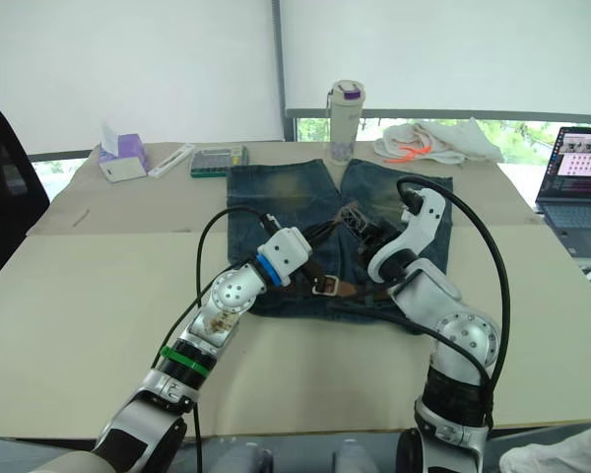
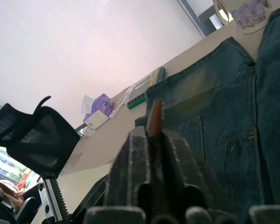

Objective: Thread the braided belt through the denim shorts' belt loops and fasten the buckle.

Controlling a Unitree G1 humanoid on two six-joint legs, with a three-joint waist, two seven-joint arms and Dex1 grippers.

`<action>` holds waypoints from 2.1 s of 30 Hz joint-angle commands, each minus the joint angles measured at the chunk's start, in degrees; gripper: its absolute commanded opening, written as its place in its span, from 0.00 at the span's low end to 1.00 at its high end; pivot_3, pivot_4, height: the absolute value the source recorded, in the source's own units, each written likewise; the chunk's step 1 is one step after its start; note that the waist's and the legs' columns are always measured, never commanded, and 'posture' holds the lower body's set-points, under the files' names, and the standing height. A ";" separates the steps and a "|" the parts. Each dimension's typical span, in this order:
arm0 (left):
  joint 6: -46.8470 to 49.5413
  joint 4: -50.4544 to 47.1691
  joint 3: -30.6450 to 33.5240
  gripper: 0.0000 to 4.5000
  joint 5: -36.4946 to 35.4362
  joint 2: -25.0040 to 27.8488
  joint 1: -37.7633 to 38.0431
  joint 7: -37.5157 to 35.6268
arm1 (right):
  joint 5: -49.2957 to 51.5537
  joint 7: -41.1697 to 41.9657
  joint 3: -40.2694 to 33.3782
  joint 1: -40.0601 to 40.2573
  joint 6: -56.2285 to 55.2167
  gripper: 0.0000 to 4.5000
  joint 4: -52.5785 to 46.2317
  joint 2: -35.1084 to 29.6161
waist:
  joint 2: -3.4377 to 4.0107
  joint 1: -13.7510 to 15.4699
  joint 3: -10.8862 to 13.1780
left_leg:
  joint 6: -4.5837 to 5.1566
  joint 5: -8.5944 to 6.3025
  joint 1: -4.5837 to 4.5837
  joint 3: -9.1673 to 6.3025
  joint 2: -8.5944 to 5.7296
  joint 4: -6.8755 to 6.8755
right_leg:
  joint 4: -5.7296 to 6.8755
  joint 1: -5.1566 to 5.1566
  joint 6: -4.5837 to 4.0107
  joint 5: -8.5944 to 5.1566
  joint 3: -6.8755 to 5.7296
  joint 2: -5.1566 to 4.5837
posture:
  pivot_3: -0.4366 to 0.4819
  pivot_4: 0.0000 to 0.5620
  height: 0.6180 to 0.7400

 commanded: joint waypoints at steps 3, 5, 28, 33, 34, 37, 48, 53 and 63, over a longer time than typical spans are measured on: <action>1.11 -3.41 -0.01 0.16 -8.05 -0.36 1.38 -8.11 | 2.36 -0.71 0.17 -0.36 -0.91 0.00 -0.78 -1.03 | 0.00 -0.04 0.00 | 0.00 0.00 0.00 0.00 0.01 0.00 | 0.00 0.00 0.00 0.00 0.00 0.00 | 0.48 0.27 1.00; 0.87 -4.01 0.16 0.29 -9.37 -0.10 1.91 -9.74 | 3.08 -0.99 -0.13 -0.25 -1.00 0.00 -0.54 -1.38 | 0.00 -0.06 0.00 | 0.00 0.00 0.00 0.01 0.01 0.00 | 0.00 0.00 0.00 0.00 -0.01 0.00 | 0.48 0.27 1.00; 13.53 1.34 10.93 0.98 -23.51 6.49 -0.22 -22.60 | -9.07 14.48 2.14 11.37 -2.73 0.00 3.41 -24.50 | 0.01 -0.03 0.00 | 0.04 0.01 -0.04 0.17 0.02 0.03 | -0.12 0.08 0.01 -0.01 -0.03 0.04 | 0.48 0.27 1.00; 13.55 1.89 10.99 0.98 -23.41 5.76 -0.14 -22.81 | -5.48 13.96 -1.51 9.01 -4.11 0.00 2.73 -20.11 | 0.01 -0.22 0.01 | 0.04 0.01 -0.03 0.15 0.13 0.00 | -0.10 0.06 0.00 -0.01 -0.02 0.13 | 0.48 0.27 1.00; 13.72 1.86 11.06 0.98 -23.54 5.66 -0.08 -22.89 | -4.21 13.54 -2.52 7.98 -4.50 0.00 2.73 -19.08 | 0.01 -0.14 0.01 | 0.04 0.01 -0.03 0.14 0.12 0.00 | -0.09 0.06 0.00 -0.01 -0.02 0.12 | 0.48 0.27 1.00; 13.59 1.31 10.79 0.98 -23.53 5.53 0.06 -23.50 | 0.89 10.69 -5.05 4.29 -4.92 0.00 2.60 -15.69 | 0.01 -0.08 0.01 | 0.04 0.01 -0.03 0.12 0.09 0.02 | -0.09 0.06 0.00 -0.01 -0.02 0.08 | 0.48 0.27 1.00; 11.49 -6.19 7.56 0.98 -17.95 5.41 1.37 -20.39 | 10.85 -2.61 -3.48 -7.86 -6.25 0.00 4.76 -4.47 | 0.06 -0.01 -0.01 | 0.04 0.01 -0.04 -0.04 0.09 0.01 | -0.03 0.00 -0.01 0.01 0.03 0.05 | 0.48 0.27 1.00; 5.23 -7.57 6.36 0.98 -10.00 4.70 1.03 -12.47 | 11.57 -5.75 -0.68 -8.16 -5.25 0.00 4.31 -2.76 | 0.07 0.07 -0.01 | 0.04 0.01 -0.03 -0.06 0.08 0.00 | 0.00 -0.01 -0.02 0.01 0.03 0.05 | 0.48 0.27 1.00; 1.76 -3.81 5.58 0.82 -2.62 1.78 -1.00 -1.30 | 15.12 -8.88 1.94 -7.62 -5.66 0.00 2.68 -1.82 | 0.07 0.02 -0.01 | 0.04 0.01 -0.03 -0.04 0.08 0.00 | 0.01 -0.01 -0.01 0.00 0.03 0.06 | 0.48 0.27 1.00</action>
